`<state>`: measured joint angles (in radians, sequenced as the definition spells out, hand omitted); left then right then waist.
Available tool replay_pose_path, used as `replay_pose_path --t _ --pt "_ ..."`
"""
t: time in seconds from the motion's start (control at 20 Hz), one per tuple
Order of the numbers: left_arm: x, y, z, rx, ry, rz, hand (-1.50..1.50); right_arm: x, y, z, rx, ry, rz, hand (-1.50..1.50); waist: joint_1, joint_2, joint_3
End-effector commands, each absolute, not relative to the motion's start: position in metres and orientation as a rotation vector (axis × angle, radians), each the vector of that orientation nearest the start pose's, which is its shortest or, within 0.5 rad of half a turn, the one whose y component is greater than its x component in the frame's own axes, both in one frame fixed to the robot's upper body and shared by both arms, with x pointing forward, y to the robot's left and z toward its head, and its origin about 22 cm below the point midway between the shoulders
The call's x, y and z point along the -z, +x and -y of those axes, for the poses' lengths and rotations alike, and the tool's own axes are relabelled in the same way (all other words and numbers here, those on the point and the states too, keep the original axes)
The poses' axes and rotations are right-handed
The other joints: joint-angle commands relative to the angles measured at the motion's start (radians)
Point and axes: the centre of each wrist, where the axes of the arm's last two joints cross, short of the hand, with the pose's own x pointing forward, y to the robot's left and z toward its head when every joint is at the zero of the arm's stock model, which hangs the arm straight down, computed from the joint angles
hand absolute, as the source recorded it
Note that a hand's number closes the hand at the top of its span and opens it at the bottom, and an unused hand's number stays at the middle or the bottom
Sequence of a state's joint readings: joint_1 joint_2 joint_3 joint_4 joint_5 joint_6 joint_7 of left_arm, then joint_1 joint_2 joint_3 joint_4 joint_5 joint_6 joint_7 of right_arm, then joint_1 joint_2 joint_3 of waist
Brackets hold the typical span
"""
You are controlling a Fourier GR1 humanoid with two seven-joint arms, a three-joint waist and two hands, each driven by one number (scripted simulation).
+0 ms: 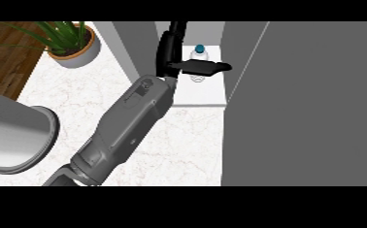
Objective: Pick up the bottled water, place it into the cabinet and close the cabinet
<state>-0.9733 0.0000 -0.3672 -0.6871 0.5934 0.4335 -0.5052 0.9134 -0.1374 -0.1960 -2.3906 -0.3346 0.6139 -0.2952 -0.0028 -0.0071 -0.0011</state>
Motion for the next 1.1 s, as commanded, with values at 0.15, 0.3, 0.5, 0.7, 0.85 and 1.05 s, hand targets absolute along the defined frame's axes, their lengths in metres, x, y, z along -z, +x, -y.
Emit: replay_pose_path --t 0.15,0.3,0.5,0.7,0.85,1.05 --pt "-0.065 0.359 -0.048 -0.035 -0.295 1.901 -1.50 -0.139 0.024 0.289 -0.250 0.198 1.902 -1.50 0.014 -0.002 0.000" --pt "-0.065 0.334 -0.047 -0.052 -0.336 1.895 -1.50 -0.131 0.027 0.293 -0.259 0.180 1.900 -1.50 0.014 -0.003 0.000" --pt "-0.047 0.300 -0.069 -0.033 -0.365 1.889 -1.50 -0.130 0.042 0.287 -0.241 0.174 1.919 -1.50 0.022 0.001 0.000" --pt "-0.052 0.266 -0.075 -0.067 -0.389 1.865 -1.50 -0.135 0.031 0.285 -0.276 0.182 1.902 -1.50 0.009 -0.002 0.000" --pt "-0.037 0.248 -0.088 -0.081 -0.386 1.851 -1.50 -0.135 0.041 0.284 -0.438 0.315 1.797 1.50 0.027 0.000 -0.001" --pt "-0.031 0.227 -0.121 -0.090 -0.368 1.862 -1.50 -0.134 0.042 0.277 -0.529 0.432 1.767 1.50 0.015 0.000 -0.001"
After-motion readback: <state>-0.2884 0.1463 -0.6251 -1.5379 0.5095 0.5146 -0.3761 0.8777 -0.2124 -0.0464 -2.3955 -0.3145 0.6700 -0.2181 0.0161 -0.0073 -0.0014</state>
